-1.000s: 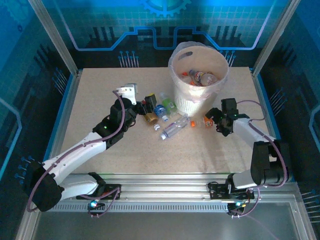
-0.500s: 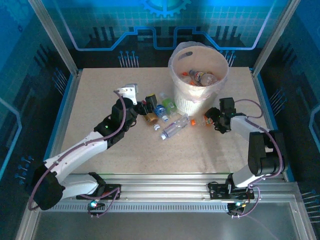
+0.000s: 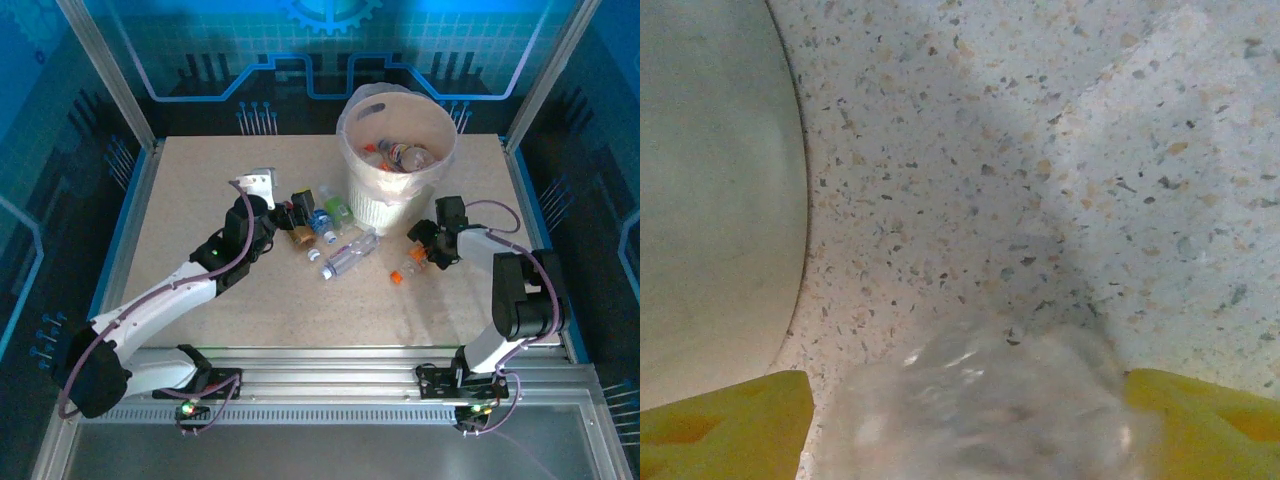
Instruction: Put the plastic bottles in the bin
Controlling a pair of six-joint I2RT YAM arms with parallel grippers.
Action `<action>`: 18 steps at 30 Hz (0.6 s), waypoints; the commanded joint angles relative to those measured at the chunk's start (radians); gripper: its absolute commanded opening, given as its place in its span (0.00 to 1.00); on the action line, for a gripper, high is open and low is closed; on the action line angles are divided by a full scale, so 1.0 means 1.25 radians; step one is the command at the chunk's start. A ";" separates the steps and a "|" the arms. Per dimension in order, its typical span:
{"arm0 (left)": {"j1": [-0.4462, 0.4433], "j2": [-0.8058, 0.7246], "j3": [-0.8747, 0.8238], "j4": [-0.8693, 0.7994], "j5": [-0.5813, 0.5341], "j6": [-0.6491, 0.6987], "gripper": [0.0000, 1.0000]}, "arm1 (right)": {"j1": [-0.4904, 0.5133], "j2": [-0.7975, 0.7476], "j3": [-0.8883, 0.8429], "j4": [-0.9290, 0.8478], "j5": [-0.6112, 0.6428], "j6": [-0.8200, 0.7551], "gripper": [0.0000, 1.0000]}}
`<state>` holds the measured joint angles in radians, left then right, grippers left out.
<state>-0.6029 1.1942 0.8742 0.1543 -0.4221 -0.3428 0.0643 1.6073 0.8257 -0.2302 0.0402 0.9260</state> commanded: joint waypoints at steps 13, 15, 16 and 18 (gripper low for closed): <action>0.009 -0.003 0.010 -0.004 0.005 -0.023 0.99 | 0.036 -0.091 -0.055 -0.137 0.056 -0.029 0.85; 0.008 -0.007 0.008 -0.005 0.002 -0.023 0.99 | 0.048 -0.098 -0.058 -0.150 0.059 -0.029 0.87; 0.008 -0.010 0.004 -0.003 0.000 -0.025 0.99 | 0.053 -0.100 -0.059 -0.155 0.058 -0.028 0.89; 0.010 -0.012 -0.003 0.002 -0.004 -0.026 0.99 | 0.064 -0.103 -0.061 -0.163 0.060 -0.027 0.91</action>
<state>-0.5983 1.1942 0.8742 0.1539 -0.4225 -0.3618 0.1192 1.5005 0.7647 -0.3721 0.0944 0.8978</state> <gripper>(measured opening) 0.990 0.906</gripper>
